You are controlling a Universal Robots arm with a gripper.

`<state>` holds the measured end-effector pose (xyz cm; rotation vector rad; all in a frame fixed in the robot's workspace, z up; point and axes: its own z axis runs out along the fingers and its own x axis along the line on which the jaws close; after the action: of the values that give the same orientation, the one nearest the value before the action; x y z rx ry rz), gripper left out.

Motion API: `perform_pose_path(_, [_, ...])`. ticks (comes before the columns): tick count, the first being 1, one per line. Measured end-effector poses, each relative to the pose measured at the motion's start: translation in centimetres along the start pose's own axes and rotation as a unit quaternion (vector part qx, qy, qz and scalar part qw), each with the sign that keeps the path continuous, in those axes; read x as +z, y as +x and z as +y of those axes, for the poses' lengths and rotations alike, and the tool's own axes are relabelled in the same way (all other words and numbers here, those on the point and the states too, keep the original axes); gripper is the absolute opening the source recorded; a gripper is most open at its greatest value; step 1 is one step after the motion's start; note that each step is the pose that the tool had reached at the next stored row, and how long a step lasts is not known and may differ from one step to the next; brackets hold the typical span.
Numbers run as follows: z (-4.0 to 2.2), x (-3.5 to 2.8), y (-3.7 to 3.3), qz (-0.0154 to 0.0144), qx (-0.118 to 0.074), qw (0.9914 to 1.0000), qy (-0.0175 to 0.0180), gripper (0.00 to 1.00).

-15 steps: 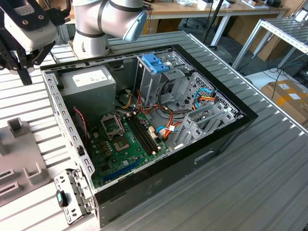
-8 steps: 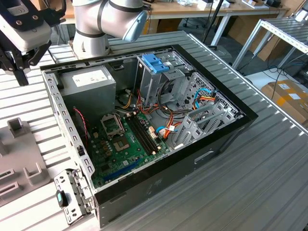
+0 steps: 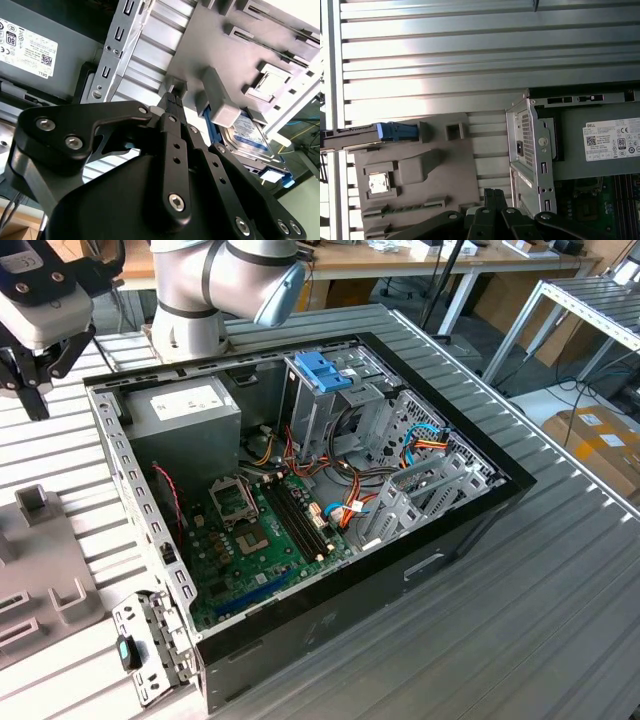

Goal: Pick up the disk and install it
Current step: 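Reach for the disk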

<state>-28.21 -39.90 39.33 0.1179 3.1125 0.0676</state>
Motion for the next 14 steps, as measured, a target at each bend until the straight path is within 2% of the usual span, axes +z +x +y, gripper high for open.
perform_pose_path(14, [-0.11, -0.04, 1.56, -0.0001, 0.0, 1.0, 0.0, 0.11])
